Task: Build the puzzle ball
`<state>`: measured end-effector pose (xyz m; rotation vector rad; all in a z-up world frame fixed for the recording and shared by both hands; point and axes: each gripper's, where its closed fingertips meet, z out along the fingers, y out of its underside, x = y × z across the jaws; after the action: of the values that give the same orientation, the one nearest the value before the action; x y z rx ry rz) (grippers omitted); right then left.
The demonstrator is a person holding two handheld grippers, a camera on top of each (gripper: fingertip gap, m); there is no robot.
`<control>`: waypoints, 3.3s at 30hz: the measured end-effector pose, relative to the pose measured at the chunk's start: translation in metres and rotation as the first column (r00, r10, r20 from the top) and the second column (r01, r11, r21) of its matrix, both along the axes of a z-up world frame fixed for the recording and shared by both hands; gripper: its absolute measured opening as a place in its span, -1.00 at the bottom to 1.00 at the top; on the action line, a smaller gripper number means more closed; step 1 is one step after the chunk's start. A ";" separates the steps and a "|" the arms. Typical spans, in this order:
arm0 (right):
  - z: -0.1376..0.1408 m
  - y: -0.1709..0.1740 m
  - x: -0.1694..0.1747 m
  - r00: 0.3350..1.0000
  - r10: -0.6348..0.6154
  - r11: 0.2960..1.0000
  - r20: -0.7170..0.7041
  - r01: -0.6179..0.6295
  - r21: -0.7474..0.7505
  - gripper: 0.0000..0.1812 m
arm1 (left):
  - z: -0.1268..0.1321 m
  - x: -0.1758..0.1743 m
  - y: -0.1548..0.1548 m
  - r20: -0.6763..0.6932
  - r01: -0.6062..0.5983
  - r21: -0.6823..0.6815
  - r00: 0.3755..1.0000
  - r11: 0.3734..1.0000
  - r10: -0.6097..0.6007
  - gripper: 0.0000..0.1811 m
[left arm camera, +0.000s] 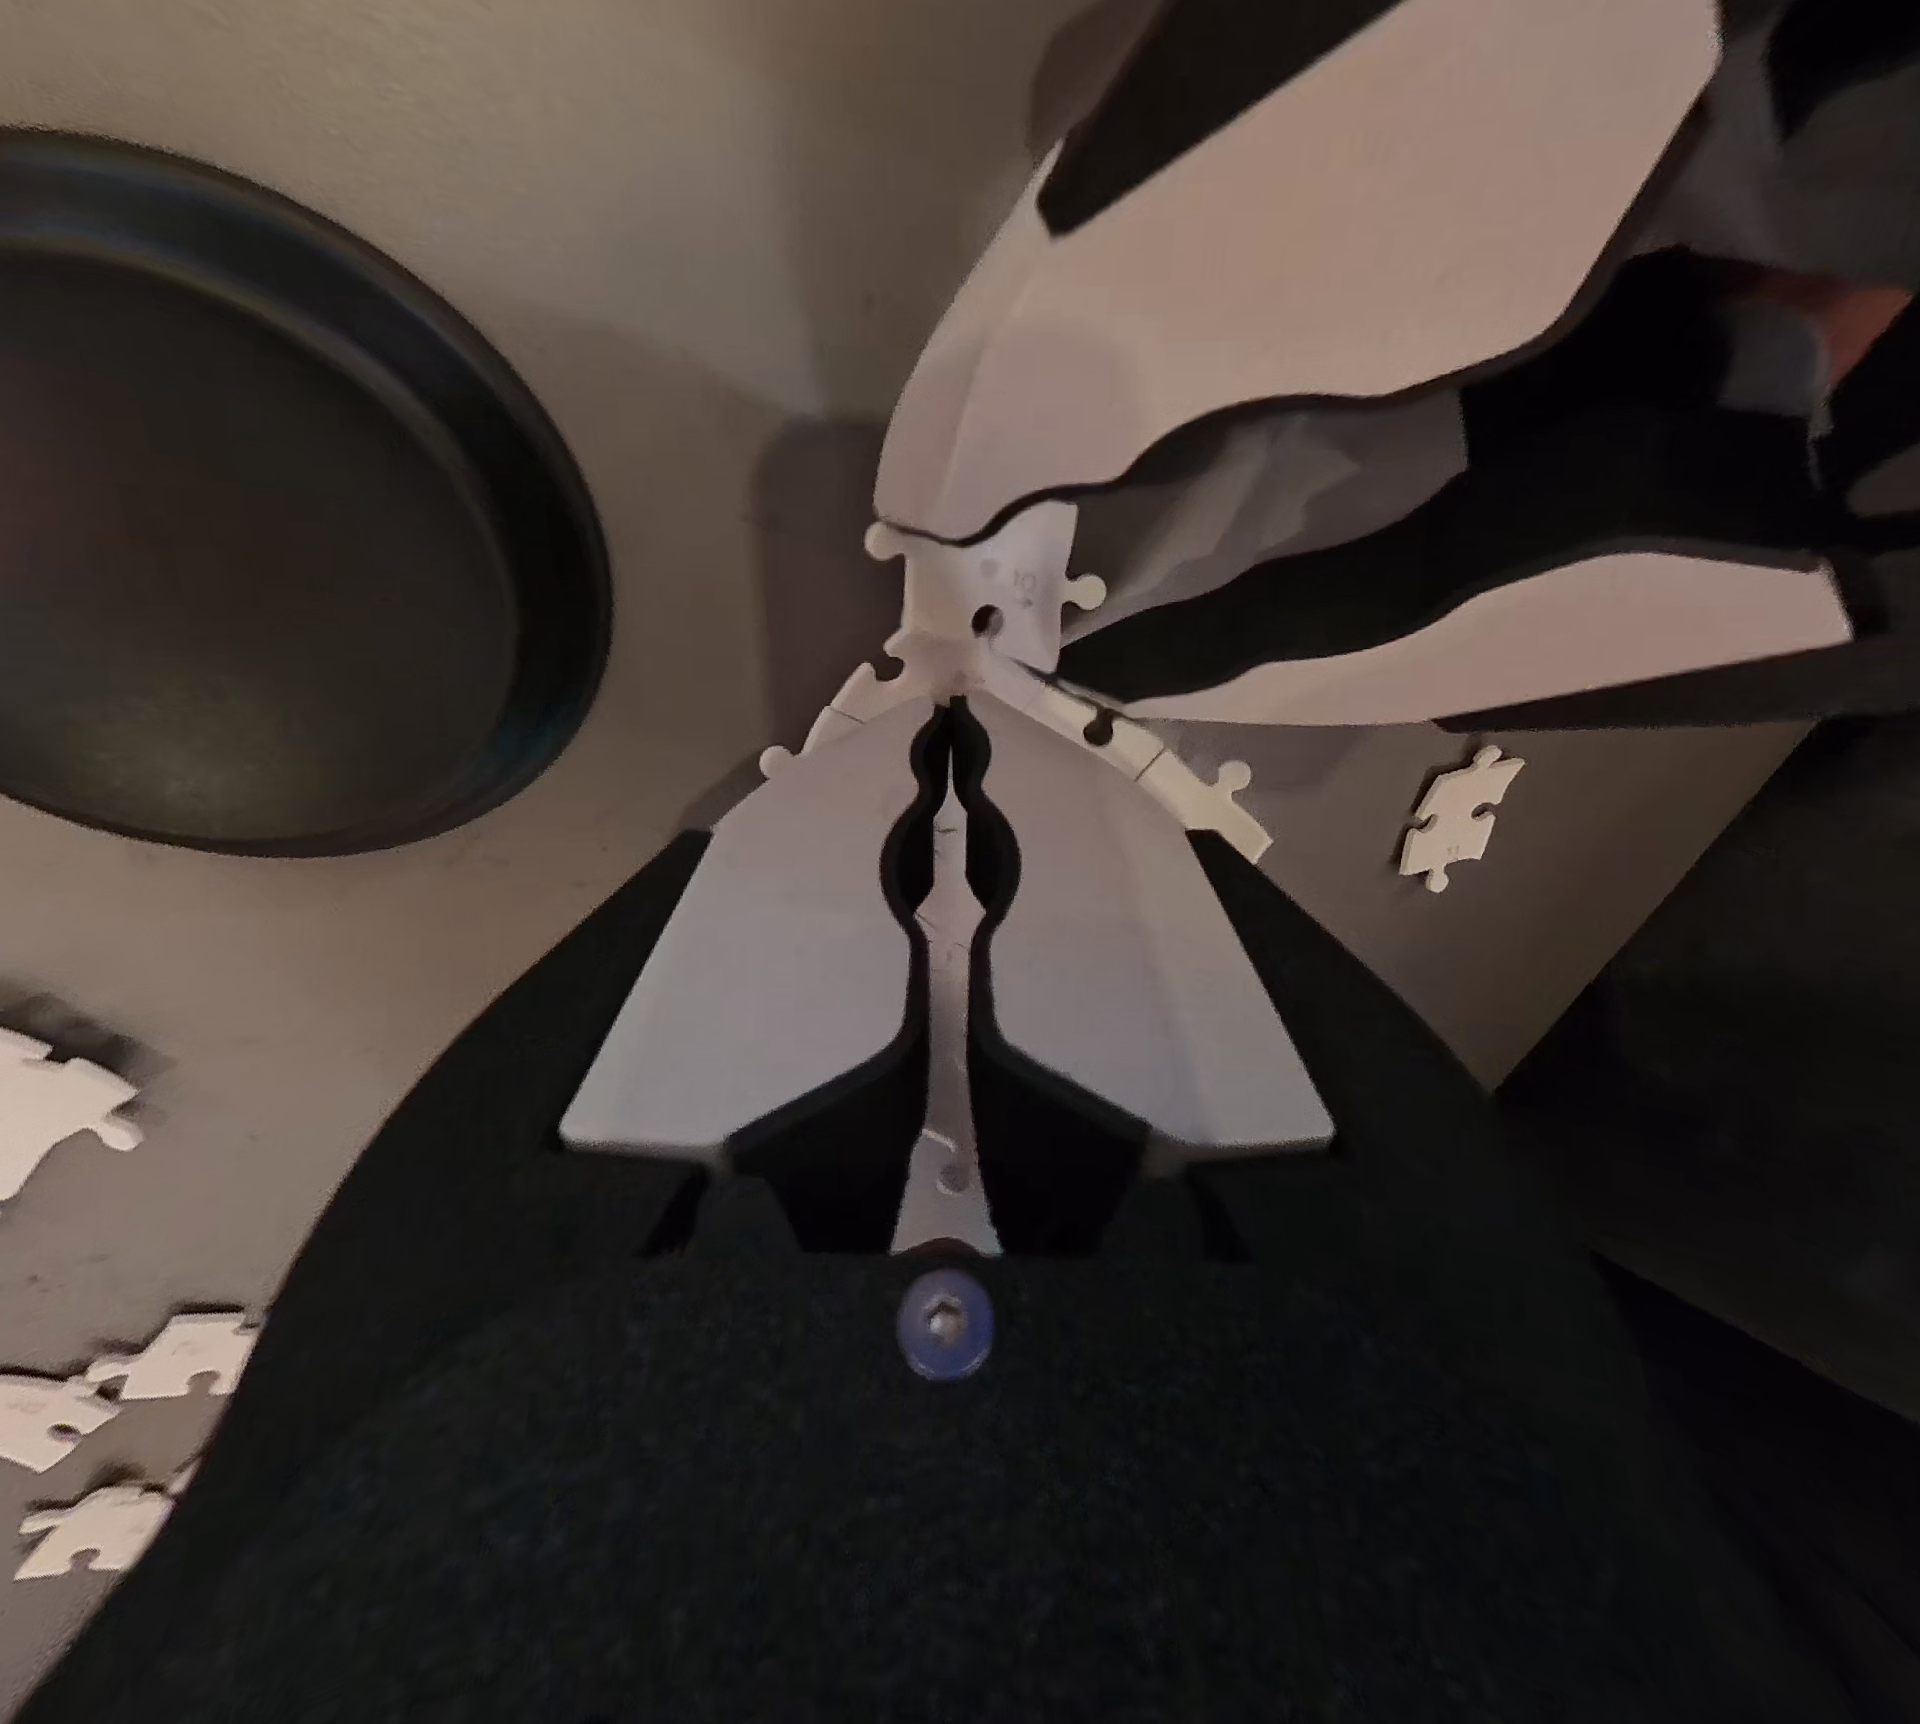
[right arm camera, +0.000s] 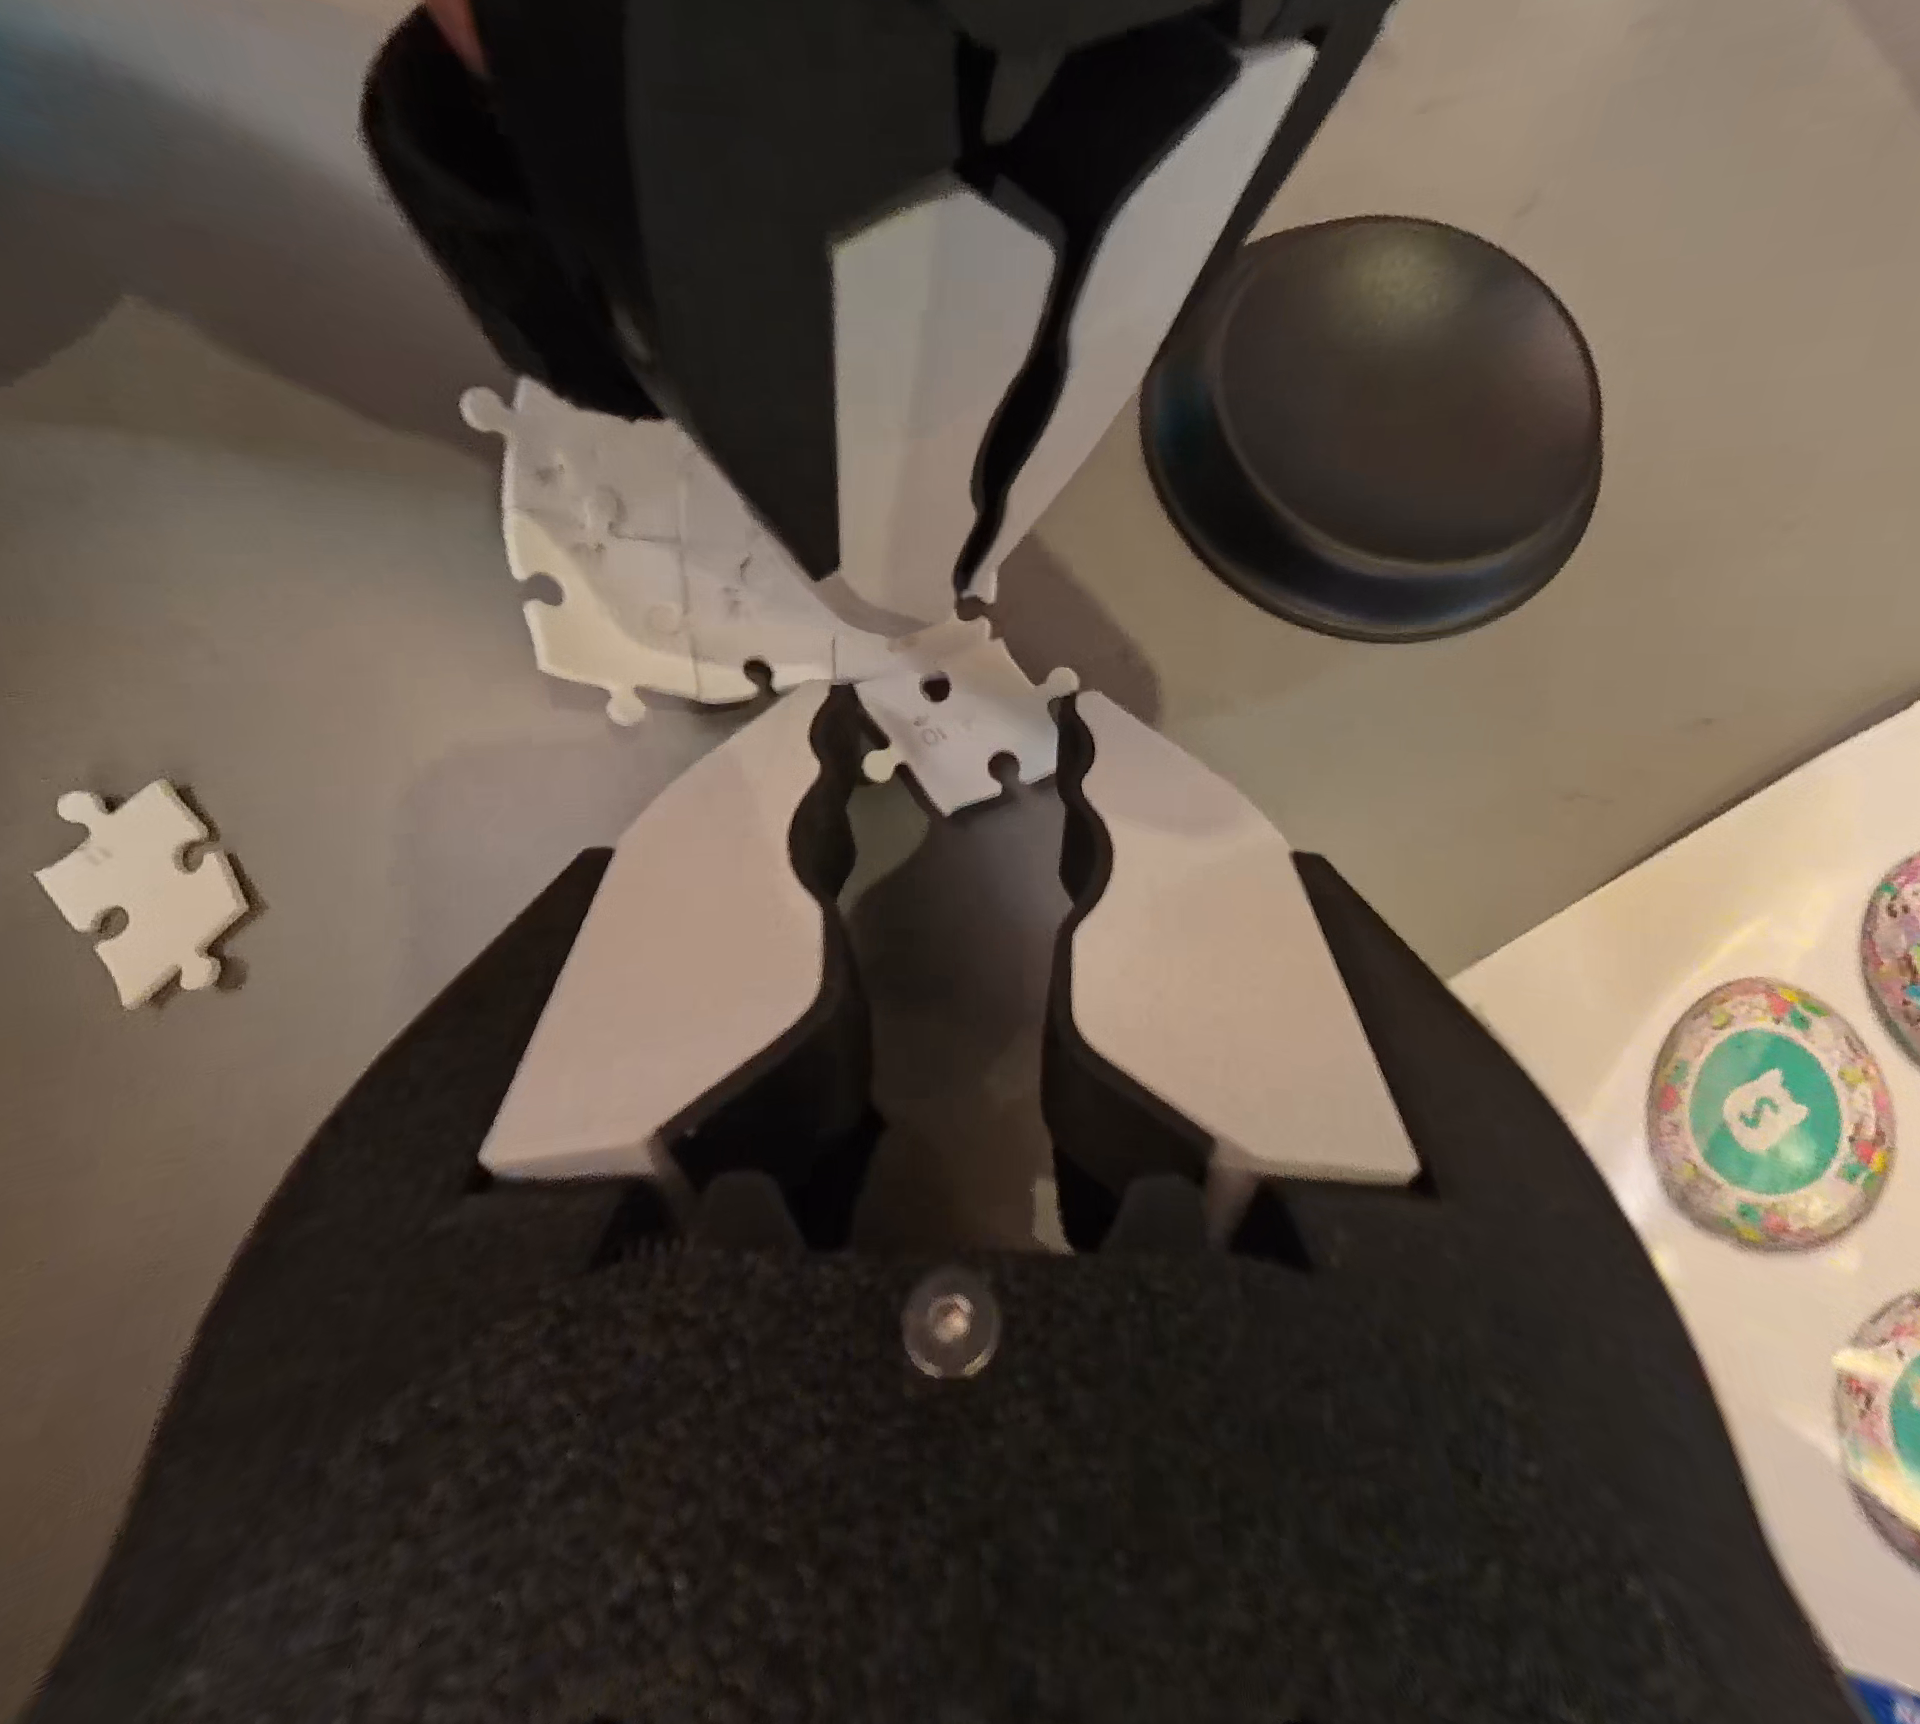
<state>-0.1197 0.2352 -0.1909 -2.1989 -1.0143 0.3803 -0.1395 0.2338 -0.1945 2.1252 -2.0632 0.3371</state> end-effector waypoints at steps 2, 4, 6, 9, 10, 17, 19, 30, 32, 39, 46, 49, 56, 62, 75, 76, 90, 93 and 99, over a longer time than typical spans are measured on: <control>0.001 -0.002 0.002 0.999 -0.048 0.998 -0.004 0.048 -0.041 -0.60 | 0.000 0.000 0.000 -0.008 -0.009 0.009 1.000 1.000 0.009 -1.00; 0.000 -0.003 0.002 0.996 -0.093 0.994 0.001 0.093 -0.062 -0.60 | 0.000 0.000 -0.001 -0.012 -0.012 0.020 1.000 1.000 0.012 -1.00; 0.000 -0.006 -0.001 0.992 -0.124 0.989 0.003 0.124 -0.079 -0.60 | 0.000 0.000 -0.001 -0.014 -0.025 0.026 1.000 0.999 0.026 -1.00; 0.001 -0.009 -0.003 0.985 -0.175 0.980 0.005 0.175 -0.100 -0.60 | 0.000 0.001 -0.002 -0.019 -0.057 0.021 0.998 0.998 0.058 -1.00; 0.000 -0.009 -0.004 0.981 -0.191 0.975 0.002 0.191 -0.110 -0.60 | 0.000 0.001 -0.002 -0.018 -0.064 0.021 0.998 0.998 0.064 -1.00; 0.009 -0.015 -0.010 0.934 -0.347 0.924 -0.084 0.326 -0.200 -0.60 | 0.000 -0.001 -0.003 -0.004 -0.082 0.037 0.997 0.996 0.082 -1.00; 0.005 -0.016 -0.012 0.929 -0.362 0.915 -0.072 0.339 -0.219 -0.60 | 0.000 -0.001 -0.003 -0.002 -0.095 0.035 0.995 0.995 0.096 -1.00; -0.002 -0.015 -0.013 0.917 -0.399 0.902 -0.023 0.387 -0.191 -0.60 | 0.072 0.003 0.017 0.425 -0.357 0.020 0.849 0.934 0.315 -0.80; -0.002 -0.015 -0.012 0.918 -0.396 0.904 -0.019 0.386 -0.185 -0.60 | 0.085 -0.021 0.031 0.515 -0.488 0.032 0.756 0.872 0.404 -0.66; -0.002 -0.014 -0.011 0.915 -0.404 0.901 -0.014 0.395 -0.176 -0.60 | 0.045 -0.052 0.005 0.496 -0.629 -0.265 0.561 0.731 0.663 -0.39; -0.002 -0.012 -0.010 0.911 -0.412 0.899 -0.006 0.406 -0.162 -0.60 | 0.034 -0.036 -0.001 0.493 -0.634 -0.381 0.477 0.673 0.728 -0.57; -0.002 -0.011 -0.011 0.910 -0.414 0.899 -0.008 0.407 -0.161 -0.60 | 0.031 -0.036 -0.003 0.488 -0.639 -0.393 0.464 0.661 0.739 -0.78; -0.001 -0.016 -0.007 0.890 -0.457 0.878 -0.001 0.450 -0.165 -0.59 | 0.025 -0.040 -0.006 0.505 -0.676 -0.342 0.454 0.653 0.734 -0.84; 0.000 -0.021 -0.001 0.865 -0.502 0.852 0.021 0.498 -0.161 -0.59 | 0.024 -0.041 -0.010 0.516 -0.691 -0.301 0.461 0.657 0.722 -0.86; 0.000 -0.030 -0.006 0.849 -0.528 0.831 0.019 0.521 -0.195 -0.57 | 0.029 -0.040 -0.009 0.546 -0.725 -0.255 0.438 0.640 0.714 -0.95; 0.001 -0.031 -0.006 0.846 -0.532 0.829 0.016 0.525 -0.194 -0.57 | 0.028 -0.039 -0.009 0.549 -0.728 -0.244 0.441 0.641 0.710 -0.96; -0.002 -0.075 0.017 0.978 -0.201 0.968 0.059 0.208 -0.139 -0.57 | 0.024 -0.042 -0.008 0.558 -0.745 -0.232 0.425 0.626 0.713 -0.98; -0.004 -0.072 0.018 0.975 -0.214 0.965 0.059 0.220 -0.144 -0.61 | 0.024 -0.047 -0.006 0.559 -0.755 -0.226 0.418 0.616 0.716 -0.97; -0.001 -0.085 0.001 0.973 -0.230 0.952 -0.009 0.224 -0.208 -0.61 | 0.023 -0.048 -0.006 0.557 -0.754 -0.229 0.417 0.616 0.718 -0.97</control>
<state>-0.1182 0.1498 -0.1920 -2.4556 -0.7195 0.4298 -0.1878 0.2276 -0.1712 3.1842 -1.0969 1.2317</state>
